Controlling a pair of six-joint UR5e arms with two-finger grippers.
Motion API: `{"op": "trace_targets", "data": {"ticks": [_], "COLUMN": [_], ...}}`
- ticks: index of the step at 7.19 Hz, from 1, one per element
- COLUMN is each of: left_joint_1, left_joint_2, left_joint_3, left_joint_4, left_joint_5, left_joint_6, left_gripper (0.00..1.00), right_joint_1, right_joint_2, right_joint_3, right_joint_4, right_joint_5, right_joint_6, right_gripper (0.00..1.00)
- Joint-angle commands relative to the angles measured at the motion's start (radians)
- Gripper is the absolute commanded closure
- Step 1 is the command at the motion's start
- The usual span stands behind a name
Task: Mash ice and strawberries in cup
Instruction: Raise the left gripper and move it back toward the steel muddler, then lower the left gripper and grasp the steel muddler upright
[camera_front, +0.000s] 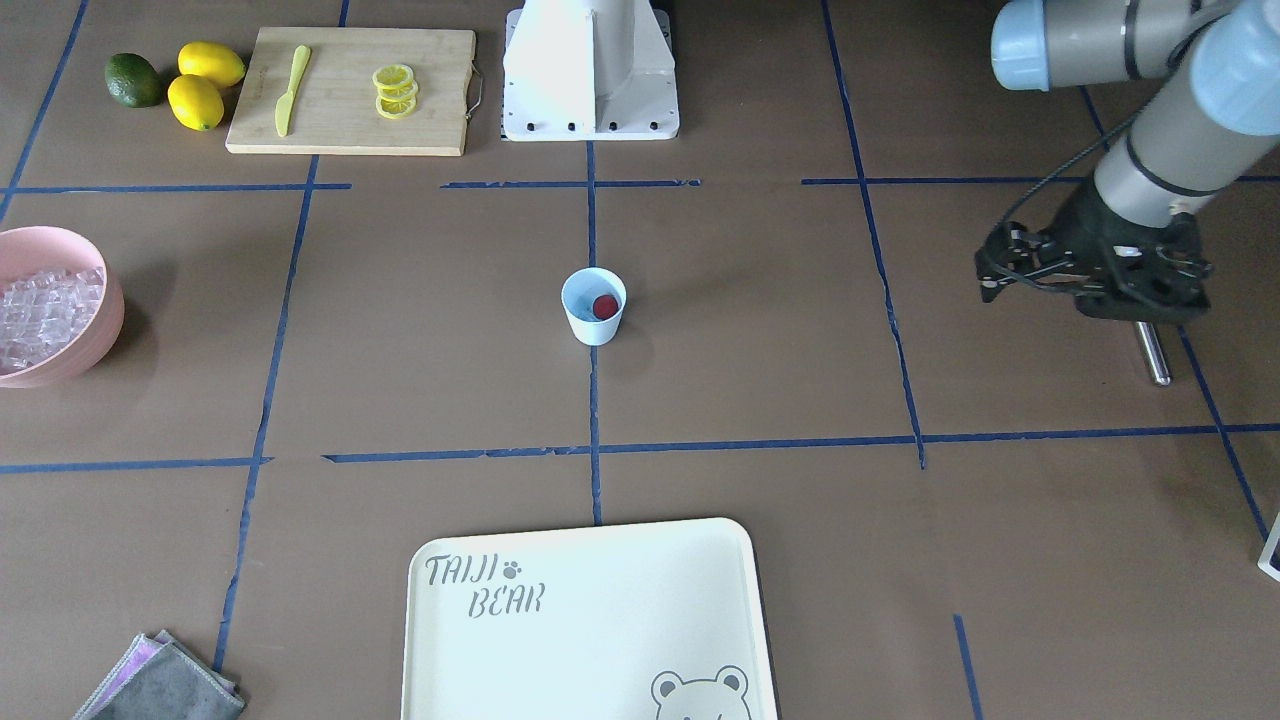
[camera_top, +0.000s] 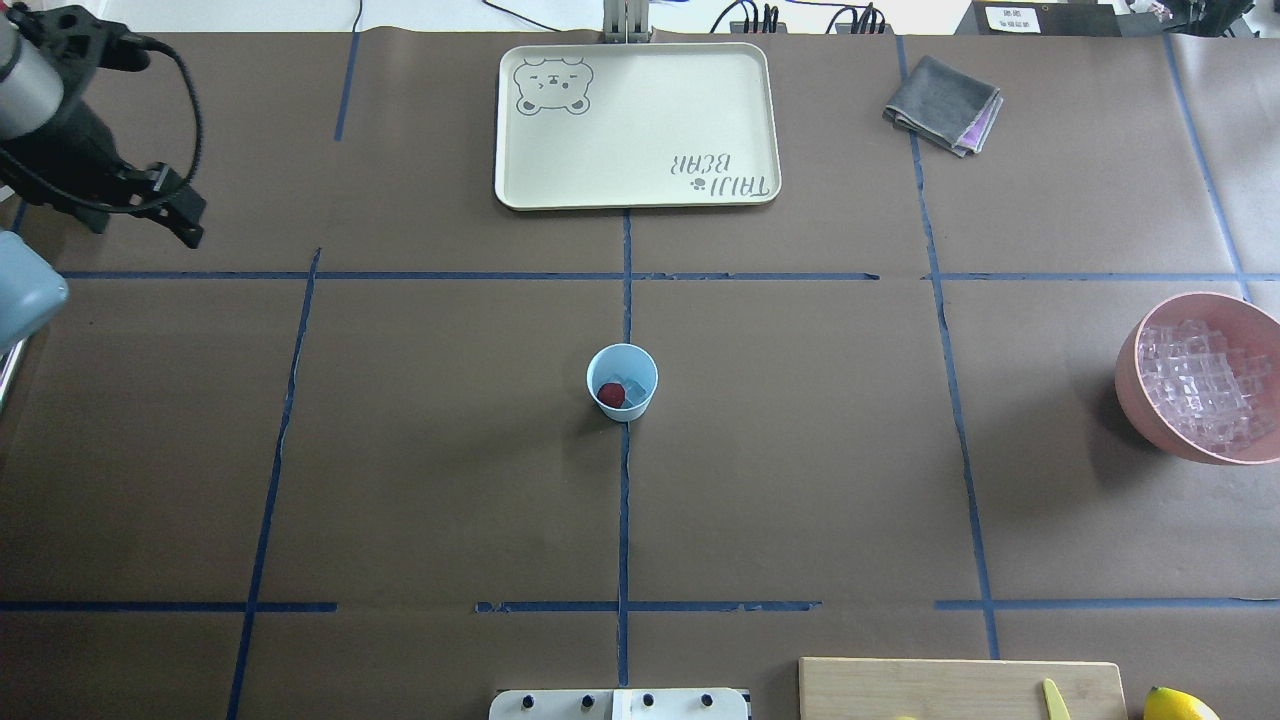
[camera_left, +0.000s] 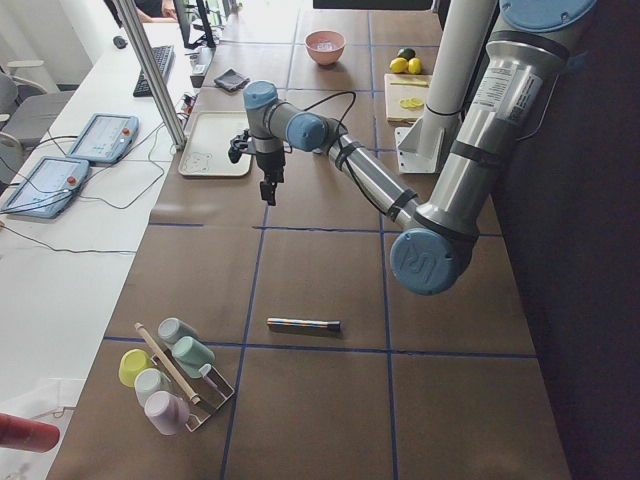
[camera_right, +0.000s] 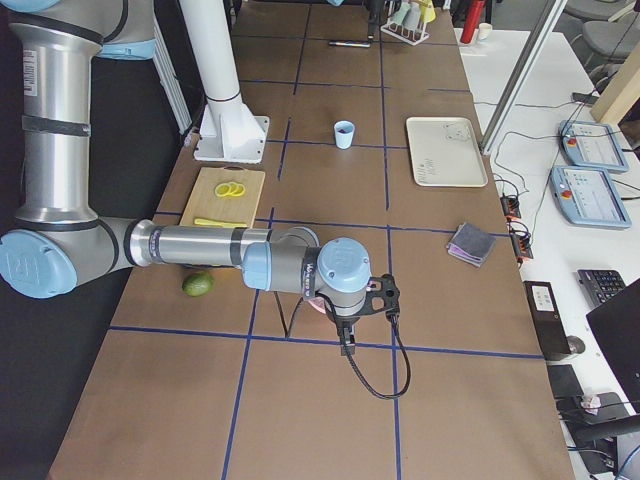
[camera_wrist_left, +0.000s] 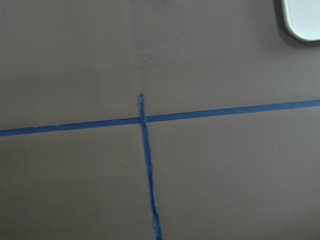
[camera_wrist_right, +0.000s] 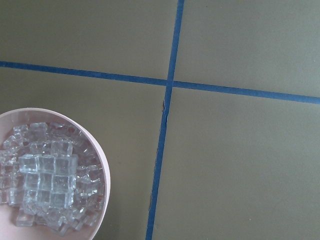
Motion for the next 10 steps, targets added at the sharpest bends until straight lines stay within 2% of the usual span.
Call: {"op": "trace_targets", "data": {"ticks": [1,2,3,4,5,7,8,10], "left_joint_1": [-0.134,-0.163,-0.171,-0.169,-0.168,-0.148,-0.093,-0.015], "left_joint_2": [0.163,0.246,0.324,0.352,0.369,0.368,0.368,0.366], "left_joint_3": [0.033,0.068,0.123,0.174,0.255,0.486,0.551,0.550], "left_joint_4": [-0.029,-0.144,-0.319,-0.425,-0.583,-0.992,-1.109,-1.147], "left_joint_5": [-0.013,-0.022,-0.023,-0.023,-0.021,-0.012,-0.009,0.010], "left_joint_6": [0.284,0.291,0.284,0.221,0.134,-0.137,-0.208,-0.304], "left_gripper": [0.00,0.00,0.00,0.00,0.00,0.00,0.00,0.00], "right_joint_1": [0.000,0.000,-0.002,-0.002,-0.002,-0.005,-0.005,-0.005], "right_joint_2": [0.001,0.005,0.008,0.010,0.011,0.013,0.014,0.028], "right_joint_3": [-0.004,-0.005,-0.006,-0.009,-0.009,-0.008,-0.005,-0.008], "right_joint_4": [0.006,0.006,0.006,0.008,0.008,0.008,0.008,0.008], "right_joint_5": [0.001,0.001,0.001,0.001,0.001,0.001,0.001,0.001], "right_joint_6": [0.006,0.010,0.010,0.010,0.010,0.010,0.010,0.010], "right_gripper": [0.01,0.01,0.01,0.01,0.01,0.01,0.01,0.01]}}
